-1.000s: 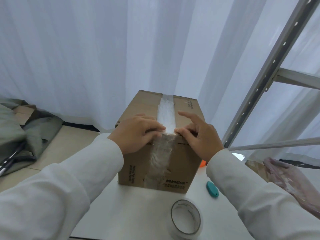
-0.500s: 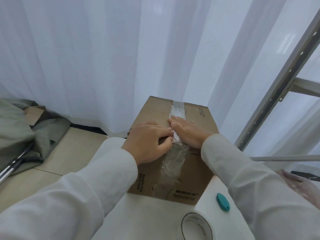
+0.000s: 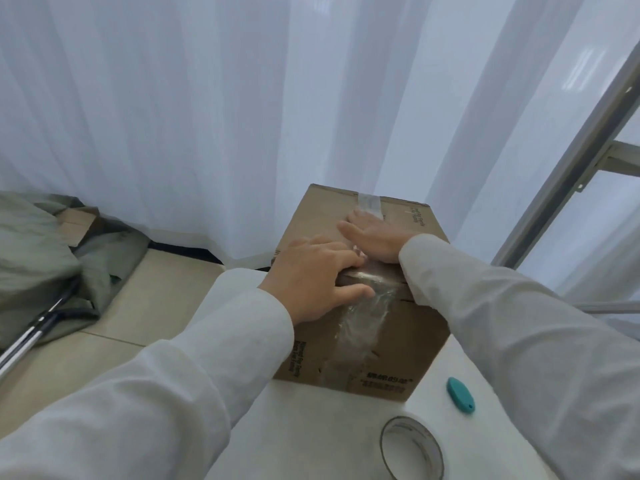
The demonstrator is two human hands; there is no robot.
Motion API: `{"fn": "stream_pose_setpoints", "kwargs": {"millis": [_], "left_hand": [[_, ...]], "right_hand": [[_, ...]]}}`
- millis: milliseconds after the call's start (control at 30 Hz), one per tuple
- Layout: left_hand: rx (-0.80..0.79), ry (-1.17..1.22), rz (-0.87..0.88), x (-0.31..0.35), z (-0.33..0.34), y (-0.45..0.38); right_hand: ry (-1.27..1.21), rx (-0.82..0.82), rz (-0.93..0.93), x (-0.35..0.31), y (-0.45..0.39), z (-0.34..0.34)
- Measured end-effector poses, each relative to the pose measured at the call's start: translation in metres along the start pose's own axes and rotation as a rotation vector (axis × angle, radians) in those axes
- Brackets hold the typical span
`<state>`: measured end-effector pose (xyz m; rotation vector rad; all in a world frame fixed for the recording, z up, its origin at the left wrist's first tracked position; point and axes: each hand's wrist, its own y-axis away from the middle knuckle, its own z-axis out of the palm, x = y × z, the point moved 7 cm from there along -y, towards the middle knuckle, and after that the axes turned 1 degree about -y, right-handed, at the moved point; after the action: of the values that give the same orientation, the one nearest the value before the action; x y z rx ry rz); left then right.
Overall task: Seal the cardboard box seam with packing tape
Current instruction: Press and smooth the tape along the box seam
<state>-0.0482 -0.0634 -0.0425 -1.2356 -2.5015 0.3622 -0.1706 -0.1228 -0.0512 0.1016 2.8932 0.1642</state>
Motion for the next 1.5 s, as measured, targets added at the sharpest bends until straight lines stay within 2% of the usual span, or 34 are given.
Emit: {"fn": "stream_pose_setpoints", "kwargs": {"millis": [100, 267, 333, 433, 533, 600, 633, 667, 767, 800, 867, 1000, 1133, 1200, 1300, 1500], "left_hand": [[0.036, -0.004, -0.004, 0.002, -0.004, -0.002], [0.023, 0.021, -0.024, 0.006, -0.008, 0.0], [0.02, 0.03, -0.029, 0.005, -0.007, 0.0], [0.02, 0.05, -0.004, 0.002, -0.004, 0.003], [0.037, 0.014, 0.026, 0.003, -0.001, 0.006], [0.073, -0.012, 0.034, 0.007, -0.002, 0.007], [0.097, -0.027, 0.043, 0.011, -0.003, 0.006], [0.122, -0.032, 0.05, 0.015, -0.006, 0.005], [0.186, 0.007, 0.041, 0.021, -0.011, 0.001], [0.193, 0.018, 0.043, 0.023, -0.01, -0.001], [0.202, 0.028, 0.064, 0.025, -0.006, -0.003], [0.261, 0.036, 0.065, 0.025, -0.003, -0.009], [0.346, 0.019, 0.07, 0.027, -0.005, -0.012], [0.375, 0.004, 0.06, 0.028, -0.005, -0.014], [0.405, -0.019, 0.049, 0.03, -0.006, -0.017], [0.42, -0.021, 0.046, 0.037, -0.007, -0.019]], "right_hand": [[-0.139, -0.017, -0.007, 0.0, 0.051, 0.0], [0.091, 0.232, -0.133, -0.012, 0.123, 0.009], [-0.044, 0.291, -0.154, -0.006, 0.139, 0.006], [-0.441, 0.49, -0.129, 0.019, 0.167, -0.005], [-0.505, 0.721, -0.004, 0.061, 0.189, -0.01], [-0.487, 0.77, 0.154, 0.1, 0.193, 0.0], [-0.44, 0.732, 0.232, 0.119, 0.191, 0.011], [-0.339, 0.623, 0.306, 0.136, 0.186, 0.026], [0.078, 0.083, 0.386, 0.172, 0.171, 0.089], [0.161, -0.041, 0.386, 0.179, 0.167, 0.106], [0.228, -0.152, 0.398, 0.188, 0.158, 0.13], [0.267, -0.187, 0.419, 0.196, 0.14, 0.156], [0.285, -0.122, 0.411, 0.195, 0.131, 0.158], [0.219, -0.095, 0.445, 0.198, 0.131, 0.155], [-0.042, -0.023, 0.612, 0.215, 0.141, 0.145], [-0.748, 0.043, 0.941, 0.258, 0.177, 0.16]]}}
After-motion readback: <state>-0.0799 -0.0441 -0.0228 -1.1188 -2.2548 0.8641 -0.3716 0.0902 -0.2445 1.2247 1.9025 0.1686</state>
